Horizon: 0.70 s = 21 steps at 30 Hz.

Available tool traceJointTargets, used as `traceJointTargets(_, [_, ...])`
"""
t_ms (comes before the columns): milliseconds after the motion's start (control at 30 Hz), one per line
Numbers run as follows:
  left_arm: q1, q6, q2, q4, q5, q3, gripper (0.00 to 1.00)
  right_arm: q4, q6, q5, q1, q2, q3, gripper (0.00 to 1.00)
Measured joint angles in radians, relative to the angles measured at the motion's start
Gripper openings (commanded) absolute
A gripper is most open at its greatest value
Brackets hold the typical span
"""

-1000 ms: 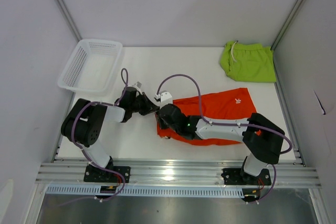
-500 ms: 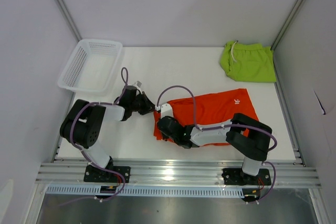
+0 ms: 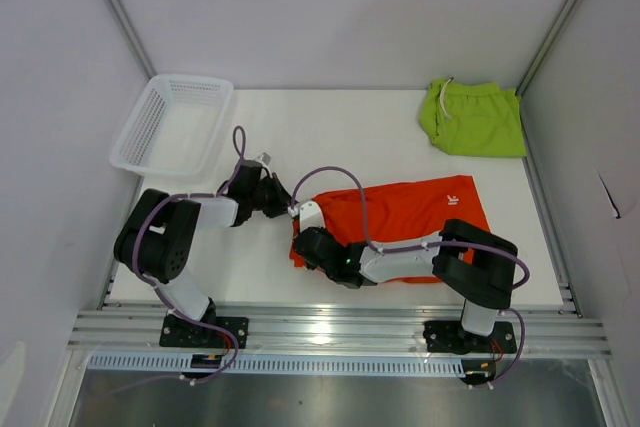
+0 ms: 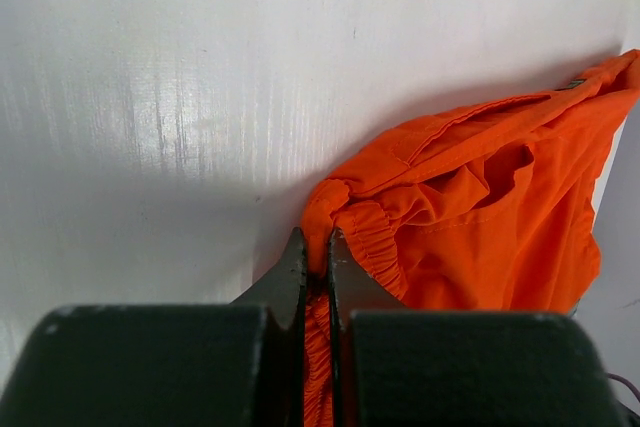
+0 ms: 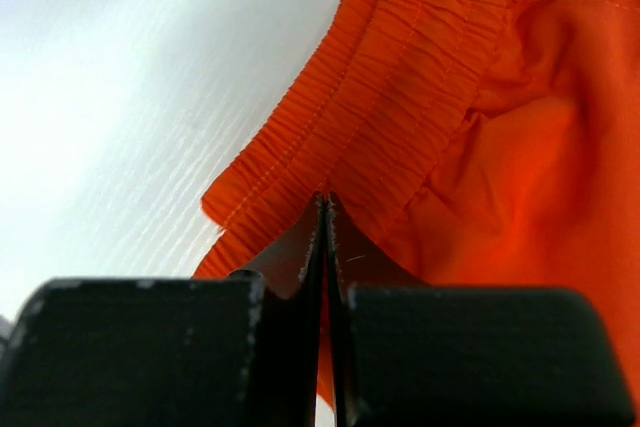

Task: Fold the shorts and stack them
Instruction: Fold the shorts

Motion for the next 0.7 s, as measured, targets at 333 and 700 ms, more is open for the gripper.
traceJointTargets(333, [0.0, 0.014, -0.008, -0.017, -0.009, 0.002, 0.0, -0.021, -0.008, -0.012, 0.039, -0.043, -0.01, 0.0])
traceJointTargets(700, [0.0, 0.018, -0.008, -0.029, -0.011, 0.009, 0.0, 0.025, 0.029, -0.01, 0.063, -0.027, -0.054, 0.0])
